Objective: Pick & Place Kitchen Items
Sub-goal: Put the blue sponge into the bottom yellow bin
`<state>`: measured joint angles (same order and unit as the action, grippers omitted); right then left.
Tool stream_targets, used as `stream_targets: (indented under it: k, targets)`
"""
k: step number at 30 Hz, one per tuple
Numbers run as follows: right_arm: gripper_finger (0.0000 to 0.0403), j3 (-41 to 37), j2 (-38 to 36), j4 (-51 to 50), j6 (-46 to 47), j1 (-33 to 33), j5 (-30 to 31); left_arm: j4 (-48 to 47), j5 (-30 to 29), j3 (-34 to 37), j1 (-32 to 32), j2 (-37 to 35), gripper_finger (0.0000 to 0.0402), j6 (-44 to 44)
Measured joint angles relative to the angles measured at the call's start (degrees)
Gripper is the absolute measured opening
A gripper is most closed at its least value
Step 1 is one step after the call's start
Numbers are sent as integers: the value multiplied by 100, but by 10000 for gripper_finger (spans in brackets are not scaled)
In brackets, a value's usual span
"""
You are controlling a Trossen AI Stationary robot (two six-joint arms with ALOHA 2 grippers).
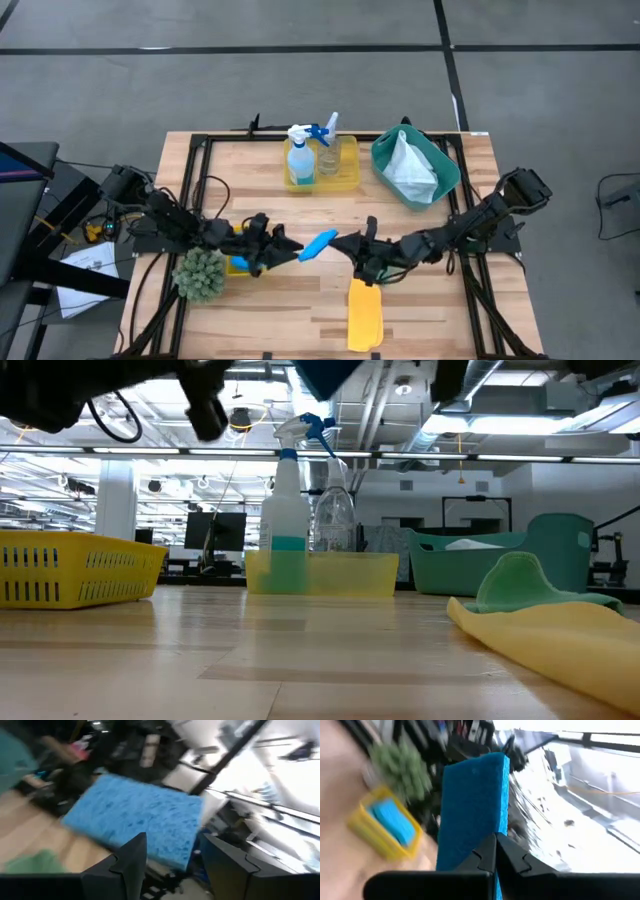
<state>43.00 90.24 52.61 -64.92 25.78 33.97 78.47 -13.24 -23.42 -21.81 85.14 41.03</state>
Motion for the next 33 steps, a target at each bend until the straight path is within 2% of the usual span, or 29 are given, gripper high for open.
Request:
stream_targets:
  k: [6,12,14,18,21,24,29,33]
  targets:
    - [0,0,0,-814,-1093,334,704,-723,-359,2,286,0,183,549]
    - [0,0,0,-1490,-1291,627,1014,-1205,-437,2,594,0,184,1102]
    - [0,0,4,-1669,-1393,729,1026,-1430,-383,2,703,0,184,1390]
    - [0,-1,287,-1682,-1939,822,1465,-1706,42,2,849,0,184,1858]
    - [0,-1,586,-1338,-2526,792,1645,-1711,120,2,847,0,184,1986]
    - [0,-2,932,-531,-3333,713,1796,-1754,199,0,847,0,184,2097]
    - [0,0,1233,891,-4391,629,1246,-2288,273,-86,838,0,182,2100]
    - [0,1,1227,1225,-4631,599,909,-2282,589,-105,838,0,182,2099]
